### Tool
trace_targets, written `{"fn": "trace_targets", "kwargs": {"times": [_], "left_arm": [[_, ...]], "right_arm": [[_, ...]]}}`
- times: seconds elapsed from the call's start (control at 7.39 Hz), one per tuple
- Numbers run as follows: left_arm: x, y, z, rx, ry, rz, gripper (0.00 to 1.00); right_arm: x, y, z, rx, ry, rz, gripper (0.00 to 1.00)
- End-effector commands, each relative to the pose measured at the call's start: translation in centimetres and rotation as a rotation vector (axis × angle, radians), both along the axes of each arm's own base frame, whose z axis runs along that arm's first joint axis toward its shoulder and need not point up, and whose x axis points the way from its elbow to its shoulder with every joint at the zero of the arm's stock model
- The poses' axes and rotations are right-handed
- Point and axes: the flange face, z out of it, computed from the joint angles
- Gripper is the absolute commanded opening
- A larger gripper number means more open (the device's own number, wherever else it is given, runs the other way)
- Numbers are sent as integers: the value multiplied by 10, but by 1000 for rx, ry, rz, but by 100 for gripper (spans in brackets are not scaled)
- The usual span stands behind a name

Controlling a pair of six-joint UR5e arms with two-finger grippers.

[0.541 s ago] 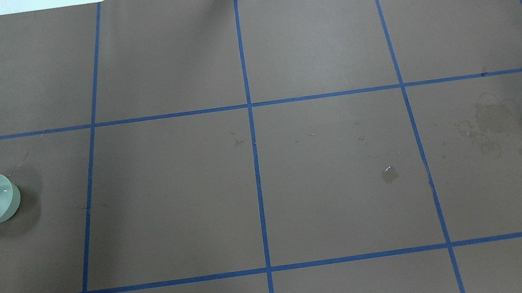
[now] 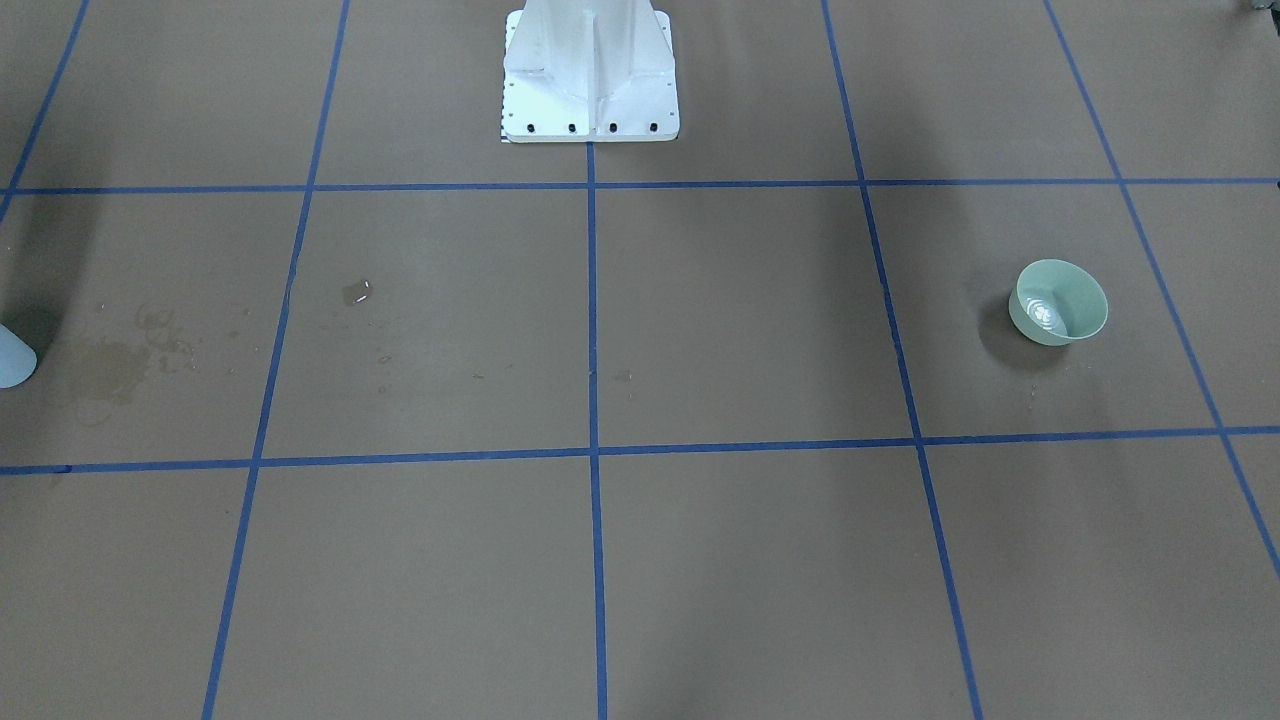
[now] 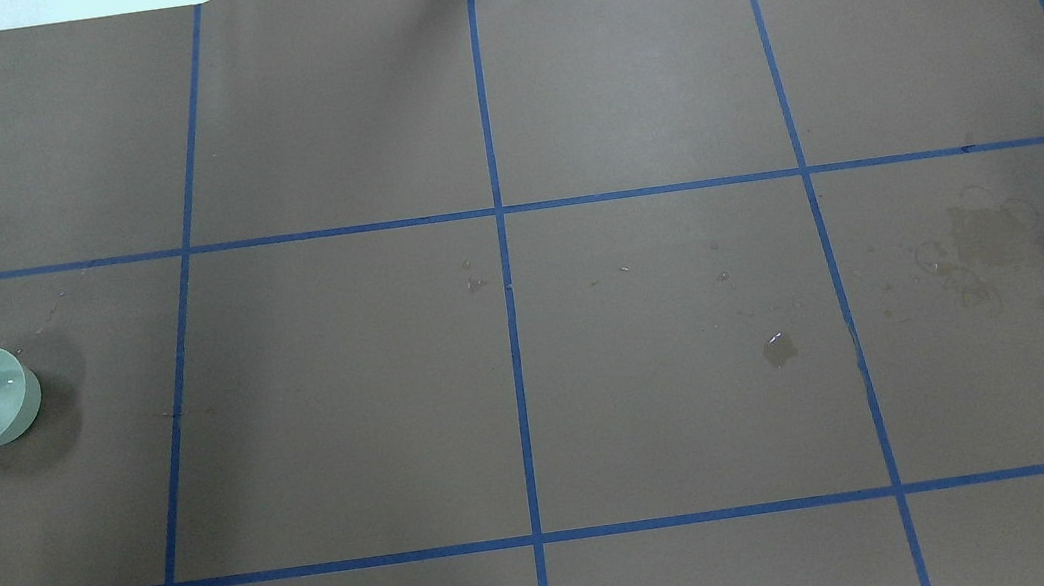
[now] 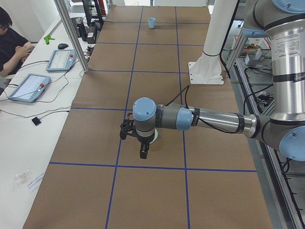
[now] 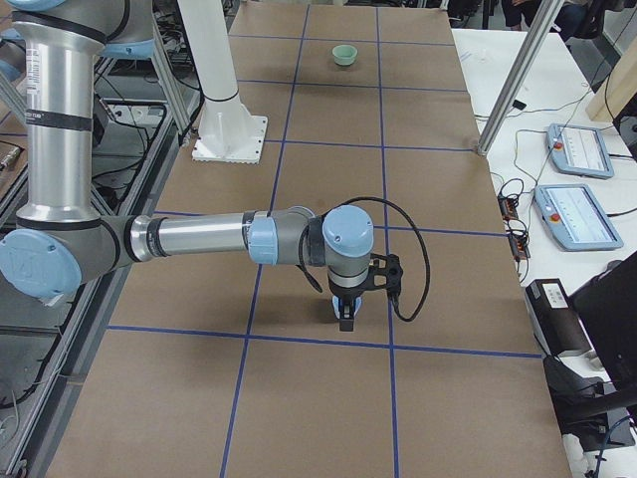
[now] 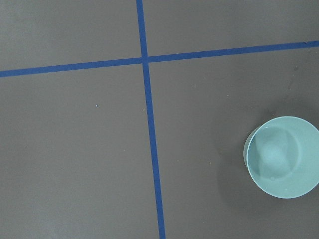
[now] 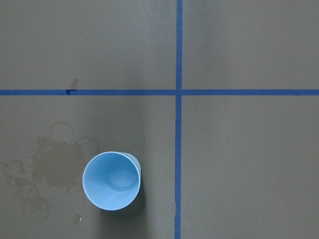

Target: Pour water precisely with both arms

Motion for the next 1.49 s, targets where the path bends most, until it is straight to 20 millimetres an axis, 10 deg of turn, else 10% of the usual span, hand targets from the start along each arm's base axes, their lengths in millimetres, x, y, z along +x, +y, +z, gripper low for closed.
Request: {"fn": "trace_targets", "kwargs": {"times": [0.0,0.54,0.81,1.35], "left_arm": [[1,-4,-9,19,1,0,100],[4,-6,-8,20,8,-11,100],[13,-16,25,18,85,-10,100],[85,-65,-19,-82,132,-100,100]], "right_arm": [[-2,-3,-1,4,0,-4,100],[-2,-6,-7,19,0,-5,100],[-2,-6,-7,20,-2,-6,100],[-2,-5,-7,22,-2,-6,100]]}}
